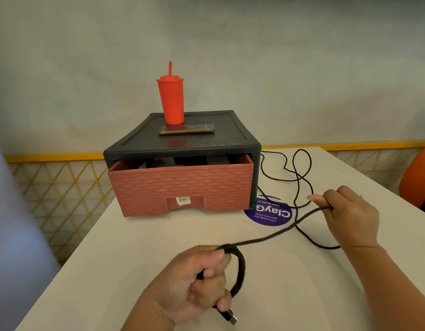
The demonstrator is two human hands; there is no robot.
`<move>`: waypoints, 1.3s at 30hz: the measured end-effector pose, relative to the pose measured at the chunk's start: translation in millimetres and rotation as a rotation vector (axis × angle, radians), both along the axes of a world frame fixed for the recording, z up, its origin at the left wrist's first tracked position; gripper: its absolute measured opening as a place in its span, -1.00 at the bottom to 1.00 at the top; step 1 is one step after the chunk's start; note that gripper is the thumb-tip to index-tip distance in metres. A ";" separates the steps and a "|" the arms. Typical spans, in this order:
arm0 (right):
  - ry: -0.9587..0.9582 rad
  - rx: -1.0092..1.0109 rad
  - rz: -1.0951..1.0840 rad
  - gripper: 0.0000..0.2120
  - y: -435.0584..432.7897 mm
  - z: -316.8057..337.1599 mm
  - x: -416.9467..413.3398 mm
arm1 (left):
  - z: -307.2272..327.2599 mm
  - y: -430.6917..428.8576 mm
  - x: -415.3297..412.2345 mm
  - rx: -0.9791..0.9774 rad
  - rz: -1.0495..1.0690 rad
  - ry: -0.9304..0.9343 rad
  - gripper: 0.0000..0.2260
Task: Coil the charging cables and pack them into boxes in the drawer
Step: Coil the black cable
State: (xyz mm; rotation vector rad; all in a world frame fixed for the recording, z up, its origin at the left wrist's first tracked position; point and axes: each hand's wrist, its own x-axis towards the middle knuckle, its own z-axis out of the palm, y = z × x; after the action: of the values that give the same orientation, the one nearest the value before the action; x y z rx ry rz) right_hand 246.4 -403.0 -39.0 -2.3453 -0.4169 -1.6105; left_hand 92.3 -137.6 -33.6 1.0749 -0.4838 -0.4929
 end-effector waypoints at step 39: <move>0.810 -0.599 0.538 -0.38 71.5 8.3 -17.5 | -23.7 33.5 24.2 -0.625 -0.053 0.014 -0.55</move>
State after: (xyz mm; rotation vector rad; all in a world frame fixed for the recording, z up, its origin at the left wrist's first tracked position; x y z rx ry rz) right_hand 228.9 -331.5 -30.7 -2.6763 -1.2968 -0.2478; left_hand 116.4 -104.2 -57.3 0.4593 -0.6034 -0.3583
